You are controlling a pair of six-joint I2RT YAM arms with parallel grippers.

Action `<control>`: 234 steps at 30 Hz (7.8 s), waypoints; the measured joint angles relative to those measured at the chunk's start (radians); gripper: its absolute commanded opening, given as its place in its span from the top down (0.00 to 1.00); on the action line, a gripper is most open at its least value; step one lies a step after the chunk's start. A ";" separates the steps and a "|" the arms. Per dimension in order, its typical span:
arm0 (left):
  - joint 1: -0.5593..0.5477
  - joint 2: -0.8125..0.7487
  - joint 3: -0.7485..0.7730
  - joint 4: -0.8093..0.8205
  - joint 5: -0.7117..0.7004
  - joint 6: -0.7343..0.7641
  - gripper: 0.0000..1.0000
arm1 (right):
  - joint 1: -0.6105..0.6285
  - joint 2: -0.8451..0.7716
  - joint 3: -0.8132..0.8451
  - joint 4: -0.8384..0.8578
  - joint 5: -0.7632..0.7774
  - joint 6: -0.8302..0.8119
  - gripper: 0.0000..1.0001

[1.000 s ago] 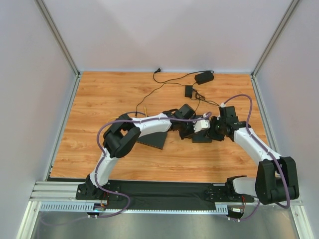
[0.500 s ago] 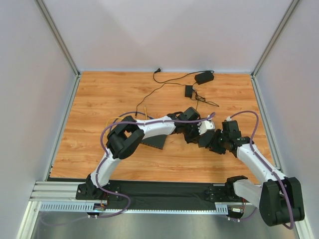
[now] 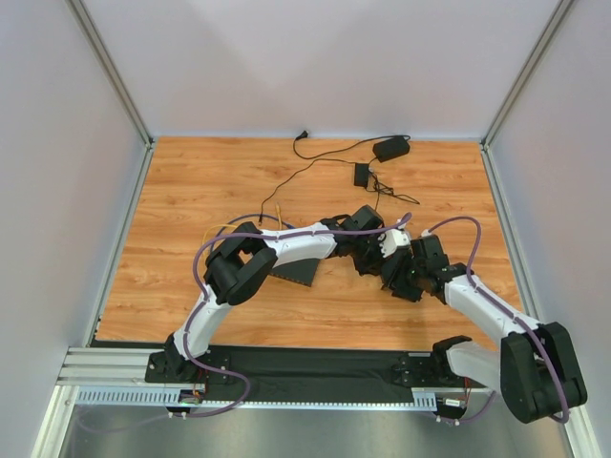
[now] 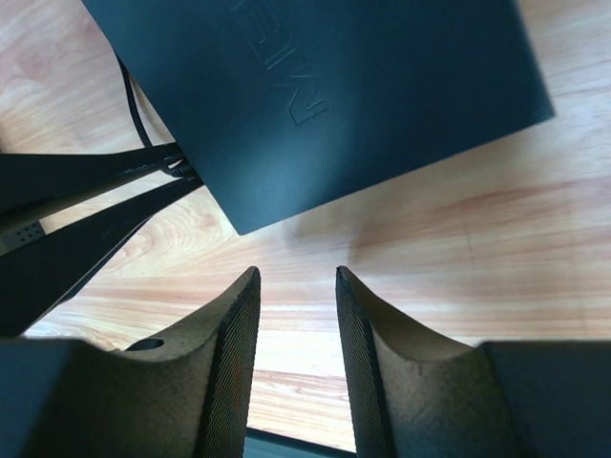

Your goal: Pull the plug from the switch port

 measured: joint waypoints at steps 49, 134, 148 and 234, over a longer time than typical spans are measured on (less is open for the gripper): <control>-0.003 -0.121 -0.258 0.208 -0.037 -0.032 1.00 | 0.039 0.015 -0.050 0.119 0.496 0.375 0.66; 0.139 0.144 0.221 0.066 -0.021 -0.946 0.61 | -0.493 0.592 0.517 0.004 -0.127 -0.317 0.44; 0.140 0.229 0.304 0.048 0.050 -0.929 0.59 | -0.486 0.276 0.130 0.170 -0.220 -0.173 0.50; 0.127 -0.526 -0.648 -0.014 -0.364 -0.743 0.94 | 0.164 0.262 0.166 0.052 0.151 -0.047 0.97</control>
